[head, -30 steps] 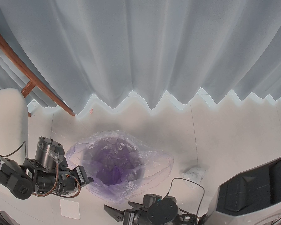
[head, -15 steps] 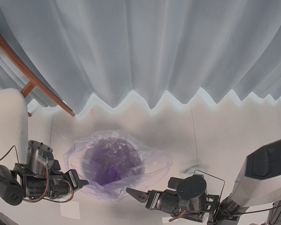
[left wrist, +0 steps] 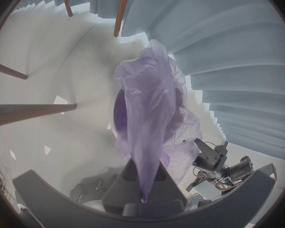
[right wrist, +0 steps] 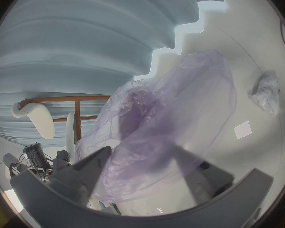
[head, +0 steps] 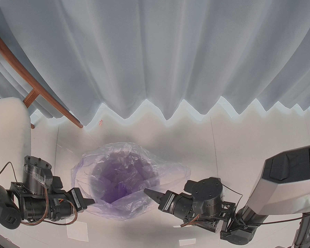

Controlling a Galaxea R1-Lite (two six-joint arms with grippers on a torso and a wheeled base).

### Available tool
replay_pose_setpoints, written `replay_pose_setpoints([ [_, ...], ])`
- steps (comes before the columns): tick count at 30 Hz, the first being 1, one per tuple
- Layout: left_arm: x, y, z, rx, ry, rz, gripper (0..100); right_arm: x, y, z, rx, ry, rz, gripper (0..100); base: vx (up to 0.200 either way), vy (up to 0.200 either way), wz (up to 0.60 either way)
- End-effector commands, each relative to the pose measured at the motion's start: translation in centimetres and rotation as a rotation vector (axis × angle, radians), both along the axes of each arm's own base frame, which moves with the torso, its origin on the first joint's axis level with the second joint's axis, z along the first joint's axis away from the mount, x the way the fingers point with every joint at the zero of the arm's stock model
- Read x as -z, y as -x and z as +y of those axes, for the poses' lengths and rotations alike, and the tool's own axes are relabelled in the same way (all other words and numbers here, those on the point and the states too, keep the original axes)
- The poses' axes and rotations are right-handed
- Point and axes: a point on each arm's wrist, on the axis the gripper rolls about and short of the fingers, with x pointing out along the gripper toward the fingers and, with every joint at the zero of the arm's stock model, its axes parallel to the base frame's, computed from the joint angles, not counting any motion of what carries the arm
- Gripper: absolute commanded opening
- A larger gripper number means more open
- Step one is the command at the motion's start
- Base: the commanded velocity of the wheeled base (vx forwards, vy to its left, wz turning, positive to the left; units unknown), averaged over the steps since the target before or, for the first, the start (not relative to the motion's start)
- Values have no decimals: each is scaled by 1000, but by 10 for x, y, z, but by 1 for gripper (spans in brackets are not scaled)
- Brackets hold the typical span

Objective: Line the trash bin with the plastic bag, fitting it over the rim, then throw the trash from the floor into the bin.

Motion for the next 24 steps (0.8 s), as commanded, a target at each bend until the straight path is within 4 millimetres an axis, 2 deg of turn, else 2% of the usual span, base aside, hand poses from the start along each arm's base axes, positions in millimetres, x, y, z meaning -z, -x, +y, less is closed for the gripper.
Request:
replay_pose_setpoints([
  [1,2,1,2,5,-16,1,0,3,2,-8,7,20,13,0,0,0,0],
  [9,7,6,5,23,-42,10,0,-3,13,-12,-13,24,4,0,0,0,0],
  [13,5,-1,15,10,-58,-43,0,-4,13,-12,-15,23,1,0,0,0,0],
  [24,14,-8,20,11,-27,-74,0,-15,3,0,-30,8,-75,0,-200,0,0],
])
